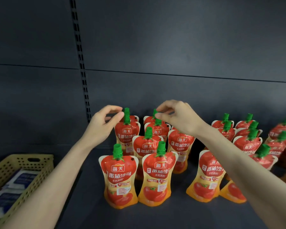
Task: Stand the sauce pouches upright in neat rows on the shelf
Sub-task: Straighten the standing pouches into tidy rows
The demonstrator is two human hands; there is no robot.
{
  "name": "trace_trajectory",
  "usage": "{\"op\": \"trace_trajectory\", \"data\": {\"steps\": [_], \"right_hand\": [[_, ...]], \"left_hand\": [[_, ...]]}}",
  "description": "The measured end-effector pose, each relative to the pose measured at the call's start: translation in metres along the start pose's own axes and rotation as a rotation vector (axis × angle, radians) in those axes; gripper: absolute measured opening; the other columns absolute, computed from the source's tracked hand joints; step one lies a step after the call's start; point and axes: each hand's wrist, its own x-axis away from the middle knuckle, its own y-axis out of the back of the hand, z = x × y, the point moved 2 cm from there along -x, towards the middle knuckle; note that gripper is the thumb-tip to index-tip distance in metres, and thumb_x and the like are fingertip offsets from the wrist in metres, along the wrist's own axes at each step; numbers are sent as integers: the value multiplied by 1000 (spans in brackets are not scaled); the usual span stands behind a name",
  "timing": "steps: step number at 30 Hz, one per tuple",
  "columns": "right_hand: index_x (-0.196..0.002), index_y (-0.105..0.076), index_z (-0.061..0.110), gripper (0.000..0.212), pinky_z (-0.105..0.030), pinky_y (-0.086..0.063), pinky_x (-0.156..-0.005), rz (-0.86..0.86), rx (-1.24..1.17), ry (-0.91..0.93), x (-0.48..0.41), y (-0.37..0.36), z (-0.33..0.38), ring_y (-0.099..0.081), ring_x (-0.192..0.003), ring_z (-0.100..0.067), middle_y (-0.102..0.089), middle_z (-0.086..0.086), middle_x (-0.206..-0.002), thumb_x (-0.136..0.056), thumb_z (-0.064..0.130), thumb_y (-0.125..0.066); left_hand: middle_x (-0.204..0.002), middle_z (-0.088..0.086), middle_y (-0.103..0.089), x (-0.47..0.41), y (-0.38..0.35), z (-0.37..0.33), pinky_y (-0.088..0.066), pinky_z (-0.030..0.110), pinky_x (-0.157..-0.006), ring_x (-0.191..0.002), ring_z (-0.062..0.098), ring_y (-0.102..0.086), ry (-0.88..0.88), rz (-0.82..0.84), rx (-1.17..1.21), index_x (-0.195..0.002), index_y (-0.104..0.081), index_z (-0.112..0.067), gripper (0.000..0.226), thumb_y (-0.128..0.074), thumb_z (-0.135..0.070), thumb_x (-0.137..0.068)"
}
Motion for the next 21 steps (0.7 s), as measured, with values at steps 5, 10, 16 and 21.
{"op": "trace_trajectory", "data": {"steps": [5, 10, 16, 21], "right_hand": [[-104, -67, 16, 28, -19, -49, -86, 204, -143, -17, 19, -12, 16, -64, -94, -6, -69, 5, -98, -85, 36, -64], [-110, -65, 11, 29, -22, -47, -92, 298, -210, -52, 22, -20, 20, -62, -99, -9, -68, 0, -102, -86, 26, -66], [-107, -66, 9, 21, -21, -44, -88, 257, -166, -63, 27, -20, 18, -63, -104, -17, -69, -8, -108, -87, 15, -64], [-113, -65, 5, 25, -21, -43, -89, 190, -114, -81, 33, -8, 9, -61, -107, -17, -67, -10, -116, -89, 13, -61]], "left_hand": [[-97, -9, -70, 46, 13, -31, -48, 12, -82, -98, 0, -62, 33, 69, 67, -100, -67, -18, 26, -48, -32, -88], [-99, -6, -72, 86, 12, -47, -53, 24, -84, -97, 9, -66, 155, 149, 147, -98, -68, -17, 35, -45, -40, -86], [-93, -4, -73, 106, 1, -58, -55, 20, -71, -90, 9, -68, 199, 113, 176, -98, -66, -18, 21, -54, -28, -84], [-88, -1, -73, 92, -12, -57, -53, 17, -67, -84, 8, -68, 213, 53, 184, -95, -66, -17, 14, -53, -21, -91]]}}
